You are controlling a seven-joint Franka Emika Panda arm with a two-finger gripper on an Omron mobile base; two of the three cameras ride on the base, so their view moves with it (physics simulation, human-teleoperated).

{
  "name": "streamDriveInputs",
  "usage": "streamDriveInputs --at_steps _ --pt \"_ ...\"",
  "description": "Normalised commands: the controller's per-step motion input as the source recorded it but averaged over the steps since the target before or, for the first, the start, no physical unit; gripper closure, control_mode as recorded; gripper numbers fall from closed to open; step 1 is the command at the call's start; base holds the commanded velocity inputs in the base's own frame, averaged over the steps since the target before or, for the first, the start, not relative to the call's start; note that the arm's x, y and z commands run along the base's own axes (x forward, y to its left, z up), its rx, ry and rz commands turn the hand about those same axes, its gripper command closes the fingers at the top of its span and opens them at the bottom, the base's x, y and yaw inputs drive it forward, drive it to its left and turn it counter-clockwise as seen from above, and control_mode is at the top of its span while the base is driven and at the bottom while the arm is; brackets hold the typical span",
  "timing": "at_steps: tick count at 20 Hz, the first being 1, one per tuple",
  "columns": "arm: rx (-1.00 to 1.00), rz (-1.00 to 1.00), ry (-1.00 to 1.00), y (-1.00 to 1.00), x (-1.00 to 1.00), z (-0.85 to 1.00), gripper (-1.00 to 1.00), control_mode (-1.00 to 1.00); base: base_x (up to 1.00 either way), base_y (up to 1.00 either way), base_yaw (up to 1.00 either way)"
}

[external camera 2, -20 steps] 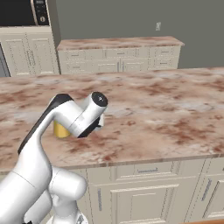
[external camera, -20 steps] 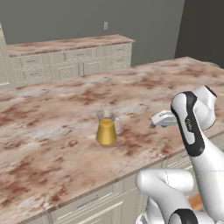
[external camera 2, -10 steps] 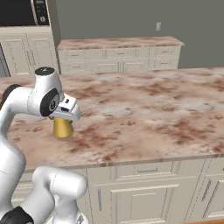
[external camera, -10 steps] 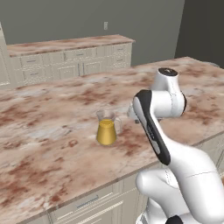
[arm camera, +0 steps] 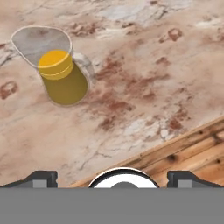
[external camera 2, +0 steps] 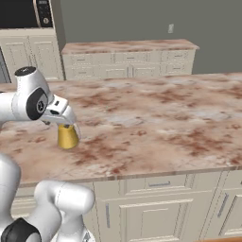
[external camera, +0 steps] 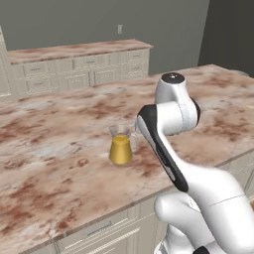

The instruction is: Place the pitcher and cup on the dining counter for serving.

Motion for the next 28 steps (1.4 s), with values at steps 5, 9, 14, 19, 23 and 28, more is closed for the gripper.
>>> streamDriveInputs --at_steps 5,9,14,19,23,28 --pt "0.00 0.00 0.00 0.00 0.00 0.00 -1.00 1.00 -0.25 -0.18 -0.44" --pt "0.00 0.00 0.00 0.00 0.00 0.00 -1.00 1.00 -0.01 -0.14 -0.83" --pt "0.00 0.00 0.00 0.00 0.00 0.00 -1.00 1.00 0.00 -0.05 -0.91" --pt "0.00 0.00 0.00 0.00 0.00 0.00 -1.00 1.00 0.00 -0.08 -0.91" --pt "0.00 0.00 0.00 0.00 0.00 0.00 -1.00 1.00 0.00 -0.21 -0.87" --pt "0.00 0.00 0.00 0.00 0.00 0.00 -1.00 1.00 0.00 -0.30 -0.85"
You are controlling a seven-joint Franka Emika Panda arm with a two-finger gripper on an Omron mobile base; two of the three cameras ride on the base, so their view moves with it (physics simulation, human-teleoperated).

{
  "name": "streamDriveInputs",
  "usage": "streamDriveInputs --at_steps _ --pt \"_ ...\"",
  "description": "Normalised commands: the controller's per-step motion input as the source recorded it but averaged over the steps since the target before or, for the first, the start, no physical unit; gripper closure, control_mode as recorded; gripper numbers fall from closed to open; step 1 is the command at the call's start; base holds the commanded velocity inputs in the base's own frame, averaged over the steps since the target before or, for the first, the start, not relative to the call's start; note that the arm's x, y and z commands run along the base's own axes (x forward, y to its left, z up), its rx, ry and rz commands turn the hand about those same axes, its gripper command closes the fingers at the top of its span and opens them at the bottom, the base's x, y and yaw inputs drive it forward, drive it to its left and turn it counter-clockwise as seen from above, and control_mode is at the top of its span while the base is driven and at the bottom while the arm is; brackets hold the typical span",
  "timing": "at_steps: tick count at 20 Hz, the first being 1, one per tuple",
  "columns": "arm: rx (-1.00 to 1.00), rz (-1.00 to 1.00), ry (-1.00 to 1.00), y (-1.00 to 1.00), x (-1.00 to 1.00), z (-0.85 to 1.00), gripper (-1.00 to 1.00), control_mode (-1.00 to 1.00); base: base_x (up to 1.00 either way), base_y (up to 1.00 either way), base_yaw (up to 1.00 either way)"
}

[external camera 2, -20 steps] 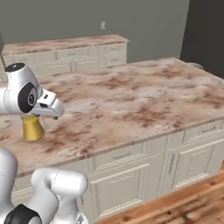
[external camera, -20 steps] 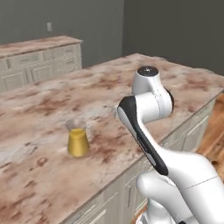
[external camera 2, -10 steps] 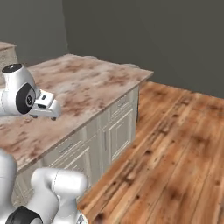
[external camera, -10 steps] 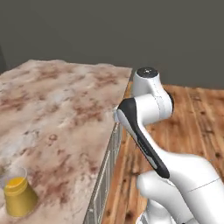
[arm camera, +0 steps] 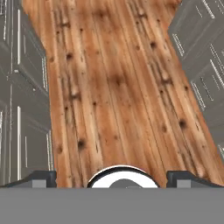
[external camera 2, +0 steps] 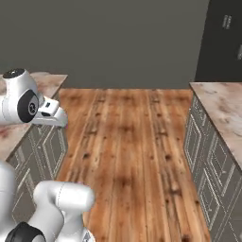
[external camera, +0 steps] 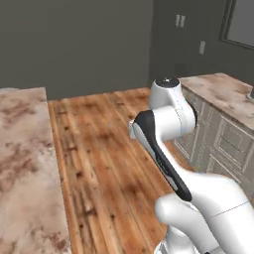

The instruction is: Place the pitcher and cup on the dining counter for serving.

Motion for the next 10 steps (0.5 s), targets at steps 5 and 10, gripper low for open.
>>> streamDriveInputs --at_steps 5,10 --pt "0.00 0.00 0.00 0.00 0.00 0.00 -1.00 1.00 0.01 -0.26 -0.84" --pt "0.00 0.00 0.00 0.00 0.00 0.00 -1.00 1.00 0.20 -0.18 -0.79"
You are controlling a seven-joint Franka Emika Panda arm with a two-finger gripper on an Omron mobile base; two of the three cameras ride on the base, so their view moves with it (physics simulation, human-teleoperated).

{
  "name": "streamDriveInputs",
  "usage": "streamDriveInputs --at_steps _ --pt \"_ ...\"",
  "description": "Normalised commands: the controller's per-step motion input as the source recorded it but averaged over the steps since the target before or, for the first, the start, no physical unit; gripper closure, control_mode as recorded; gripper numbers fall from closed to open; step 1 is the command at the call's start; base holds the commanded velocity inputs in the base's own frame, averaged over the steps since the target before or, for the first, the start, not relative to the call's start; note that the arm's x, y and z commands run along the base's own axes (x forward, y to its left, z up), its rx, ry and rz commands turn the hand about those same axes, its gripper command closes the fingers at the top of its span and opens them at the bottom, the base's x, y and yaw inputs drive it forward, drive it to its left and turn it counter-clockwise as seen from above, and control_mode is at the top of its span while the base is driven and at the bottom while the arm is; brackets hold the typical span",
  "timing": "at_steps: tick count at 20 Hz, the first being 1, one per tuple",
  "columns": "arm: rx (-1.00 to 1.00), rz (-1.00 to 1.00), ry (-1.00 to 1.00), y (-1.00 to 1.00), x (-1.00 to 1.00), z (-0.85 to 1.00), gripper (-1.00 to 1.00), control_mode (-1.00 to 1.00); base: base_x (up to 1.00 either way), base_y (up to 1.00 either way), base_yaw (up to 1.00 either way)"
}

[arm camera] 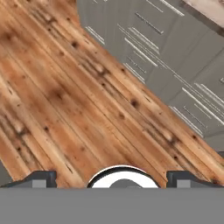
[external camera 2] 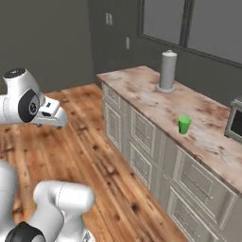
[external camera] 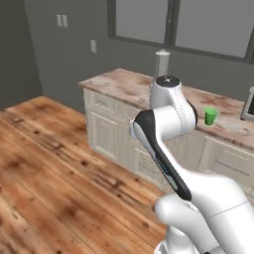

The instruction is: Place the pitcher and cup on the dining counter for serving.

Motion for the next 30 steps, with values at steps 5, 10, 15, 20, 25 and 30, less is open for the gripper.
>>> streamDriveInputs --at_steps 5,10,15,20,25,30 --pt "0.00 0.00 0.00 0.00 0.00 0.00 -1.00 1.00 0.42 -0.18 -0.71" --pt "0.00 0.00 0.00 0.00 0.00 0.00 -1.00 1.00 0.72 0.20 -0.70" --pt "0.00 0.00 0.00 0.00 0.00 0.00 -1.00 1.00 0.84 0.48 -0.68" --pt "0.00 0.00 0.00 0.00 0.00 0.00 -1.00 1.00 0.95 0.54 -0.58" --pt "0.00 0.00 0.00 0.00 0.00 0.00 -1.00 1.00 0.61 0.11 -0.22" --pt "-0.01 0.00 0.00 0.06 0.34 -0.31 -1.00 -1.00 0.07 0.00 0.00"
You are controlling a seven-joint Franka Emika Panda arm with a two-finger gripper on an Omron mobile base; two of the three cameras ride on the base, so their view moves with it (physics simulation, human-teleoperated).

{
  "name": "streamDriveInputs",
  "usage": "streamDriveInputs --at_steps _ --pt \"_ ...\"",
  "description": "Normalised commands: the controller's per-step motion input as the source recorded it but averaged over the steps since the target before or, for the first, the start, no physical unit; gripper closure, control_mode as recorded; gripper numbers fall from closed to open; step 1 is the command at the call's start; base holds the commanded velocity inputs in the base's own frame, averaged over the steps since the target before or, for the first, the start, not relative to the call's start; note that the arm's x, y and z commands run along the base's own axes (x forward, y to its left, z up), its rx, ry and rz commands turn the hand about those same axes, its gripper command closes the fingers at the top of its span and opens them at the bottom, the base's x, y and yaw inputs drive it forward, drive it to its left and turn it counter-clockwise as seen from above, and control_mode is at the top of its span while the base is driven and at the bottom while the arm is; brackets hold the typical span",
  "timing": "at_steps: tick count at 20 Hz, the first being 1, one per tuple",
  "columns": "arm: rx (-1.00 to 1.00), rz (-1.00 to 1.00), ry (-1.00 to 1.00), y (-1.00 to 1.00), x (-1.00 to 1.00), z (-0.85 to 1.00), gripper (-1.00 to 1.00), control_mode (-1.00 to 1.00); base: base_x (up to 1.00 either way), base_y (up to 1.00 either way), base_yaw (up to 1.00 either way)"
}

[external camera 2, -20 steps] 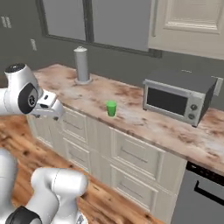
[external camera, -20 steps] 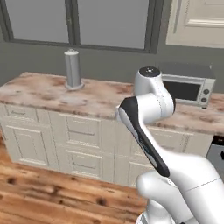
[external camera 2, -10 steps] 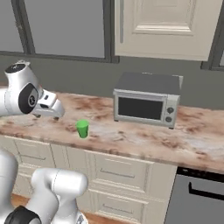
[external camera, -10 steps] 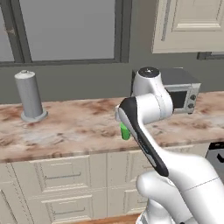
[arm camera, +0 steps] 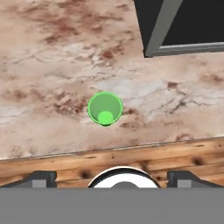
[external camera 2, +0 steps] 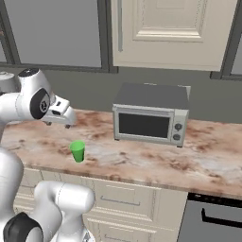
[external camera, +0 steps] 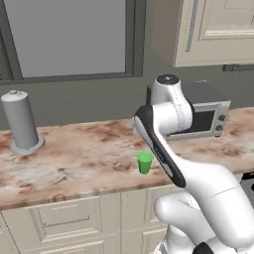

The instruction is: Place the pitcher and cup on the dining counter for serving.

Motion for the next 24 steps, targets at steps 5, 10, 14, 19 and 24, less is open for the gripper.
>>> streamDriveInputs --at_steps 5,10,14,19,24 --pt "-0.03 0.00 0.11 0.22 0.68 -0.73 -1.00 -1.00 0.00 0.00 0.00" --pt "-0.09 0.00 0.20 0.20 0.62 -0.64 -1.00 -1.00 0.00 0.00 0.00" --pt "-0.09 0.13 0.10 0.07 0.29 -0.36 -1.00 -1.00 0.00 0.00 0.00" --pt "0.00 0.16 0.08 0.12 0.20 -0.31 -1.00 -1.00 0.00 0.00 0.00" --pt "0.00 0.13 0.07 0.00 0.11 -0.54 -1.00 -1.00 0.00 0.00 0.00"
